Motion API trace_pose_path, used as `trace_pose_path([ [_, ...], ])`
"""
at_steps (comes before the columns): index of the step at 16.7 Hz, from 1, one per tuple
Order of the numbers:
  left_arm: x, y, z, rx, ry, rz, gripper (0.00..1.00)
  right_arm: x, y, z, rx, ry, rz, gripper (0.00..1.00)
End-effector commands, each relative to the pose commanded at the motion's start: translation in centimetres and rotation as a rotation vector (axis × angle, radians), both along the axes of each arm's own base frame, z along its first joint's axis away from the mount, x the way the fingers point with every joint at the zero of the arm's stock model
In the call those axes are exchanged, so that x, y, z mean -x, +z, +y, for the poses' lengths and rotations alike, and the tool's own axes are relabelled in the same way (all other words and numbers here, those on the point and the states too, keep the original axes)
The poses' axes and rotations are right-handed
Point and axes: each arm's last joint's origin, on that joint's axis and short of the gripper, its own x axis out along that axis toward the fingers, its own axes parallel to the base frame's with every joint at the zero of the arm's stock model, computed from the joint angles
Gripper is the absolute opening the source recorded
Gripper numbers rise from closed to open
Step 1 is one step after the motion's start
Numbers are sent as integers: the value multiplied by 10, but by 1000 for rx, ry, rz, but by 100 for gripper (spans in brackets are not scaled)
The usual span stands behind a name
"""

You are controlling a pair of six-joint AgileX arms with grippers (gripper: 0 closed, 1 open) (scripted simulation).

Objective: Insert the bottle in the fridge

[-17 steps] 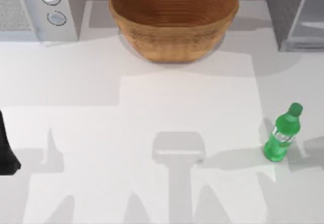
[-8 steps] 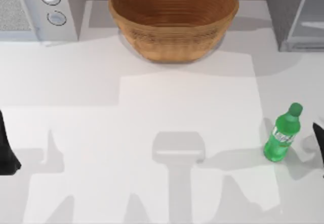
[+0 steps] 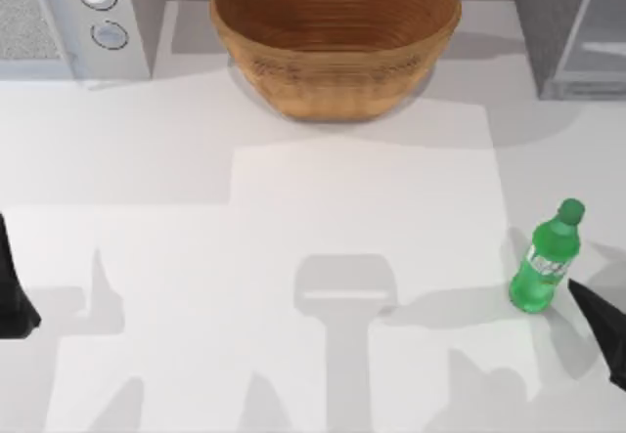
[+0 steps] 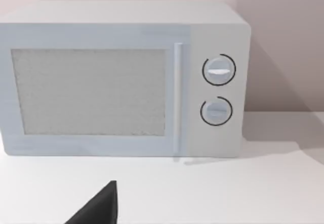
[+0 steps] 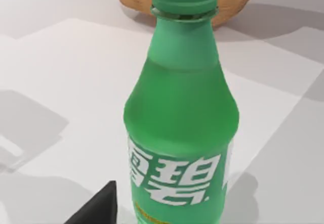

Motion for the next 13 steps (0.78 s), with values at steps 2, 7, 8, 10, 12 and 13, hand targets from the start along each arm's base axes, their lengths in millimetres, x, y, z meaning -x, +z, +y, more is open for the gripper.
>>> trace_pose_path([
  [2, 0, 0, 0, 0, 0, 0, 100, 0, -8, -1, -8, 52, 3, 100],
  [7, 0, 0, 0, 0, 0, 0, 100, 1, -17, 1, -11, 141, -15, 100],
  [8, 0, 0, 0, 0, 0, 0, 100, 1, -17, 1, -11, 141, -15, 100],
  [10, 0, 0, 0, 0, 0, 0, 100, 1, -17, 1, -11, 141, -15, 100],
  [12, 0, 0, 0, 0, 0, 0, 100, 1, -17, 1, -12, 141, -11, 100],
  [13, 0, 0, 0, 0, 0, 0, 100, 0, -17, 1, -12, 141, -12, 100],
])
